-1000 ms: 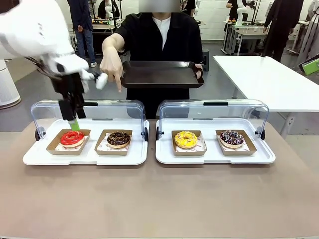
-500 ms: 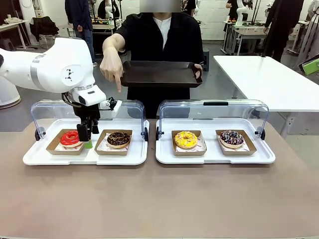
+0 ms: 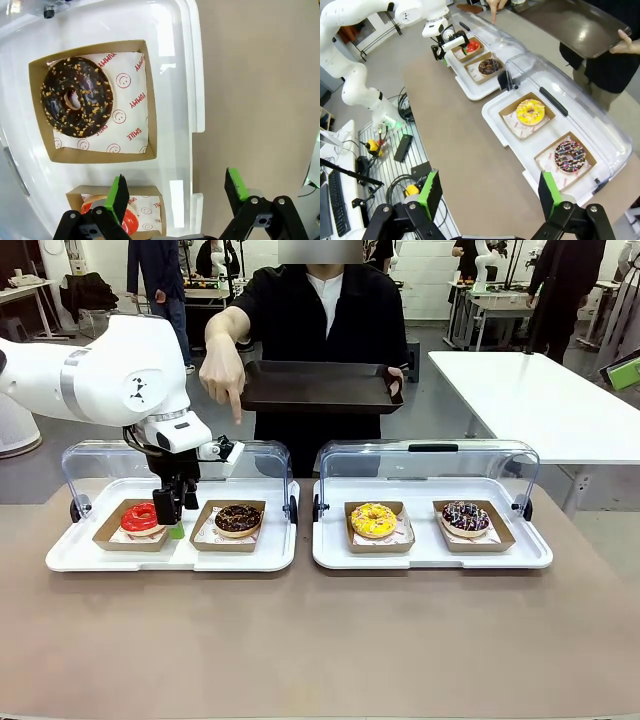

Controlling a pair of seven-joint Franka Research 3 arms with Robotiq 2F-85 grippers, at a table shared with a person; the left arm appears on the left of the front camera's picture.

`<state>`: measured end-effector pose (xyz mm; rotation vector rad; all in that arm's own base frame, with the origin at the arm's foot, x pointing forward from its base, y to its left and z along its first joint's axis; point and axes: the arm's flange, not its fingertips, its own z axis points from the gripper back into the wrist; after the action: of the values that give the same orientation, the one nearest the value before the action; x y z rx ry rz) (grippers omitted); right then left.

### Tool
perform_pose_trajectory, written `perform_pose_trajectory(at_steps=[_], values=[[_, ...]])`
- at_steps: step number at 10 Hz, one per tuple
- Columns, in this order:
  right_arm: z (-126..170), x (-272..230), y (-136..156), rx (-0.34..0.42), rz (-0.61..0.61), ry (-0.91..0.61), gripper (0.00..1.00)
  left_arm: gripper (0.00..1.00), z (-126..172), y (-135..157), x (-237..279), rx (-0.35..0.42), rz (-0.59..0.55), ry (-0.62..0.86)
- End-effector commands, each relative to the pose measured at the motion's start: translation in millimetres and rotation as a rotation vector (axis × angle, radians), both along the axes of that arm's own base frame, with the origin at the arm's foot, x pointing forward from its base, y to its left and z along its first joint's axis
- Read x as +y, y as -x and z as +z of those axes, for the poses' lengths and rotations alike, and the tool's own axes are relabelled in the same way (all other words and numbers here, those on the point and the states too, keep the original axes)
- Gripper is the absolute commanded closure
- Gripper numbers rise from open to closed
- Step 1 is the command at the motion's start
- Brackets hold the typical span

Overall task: Provide the desired donut to the person.
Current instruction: Pick up and lift the Paper togo box containing the Donut pointed at by the person.

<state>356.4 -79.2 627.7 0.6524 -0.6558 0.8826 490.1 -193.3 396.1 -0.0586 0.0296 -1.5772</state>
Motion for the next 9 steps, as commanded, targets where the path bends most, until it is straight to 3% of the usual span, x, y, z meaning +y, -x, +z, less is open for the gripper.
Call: perform_pose_trajectory(at_steps=[1,5,9], values=[[-1,0,0,-0.001,0.005,-0.010,0.00,0.00,0,0,0,-0.010,0.011,-0.021],[-1,0,0,-0.001,0.005,-0.010,0.00,0.00,-27,-6,-8,-0.009,-0.064,0.022],[-1,0,0,-0.001,0.005,-0.010,0.00,0.00,-39,-17,-8,-0.059,-0.061,0.011]])
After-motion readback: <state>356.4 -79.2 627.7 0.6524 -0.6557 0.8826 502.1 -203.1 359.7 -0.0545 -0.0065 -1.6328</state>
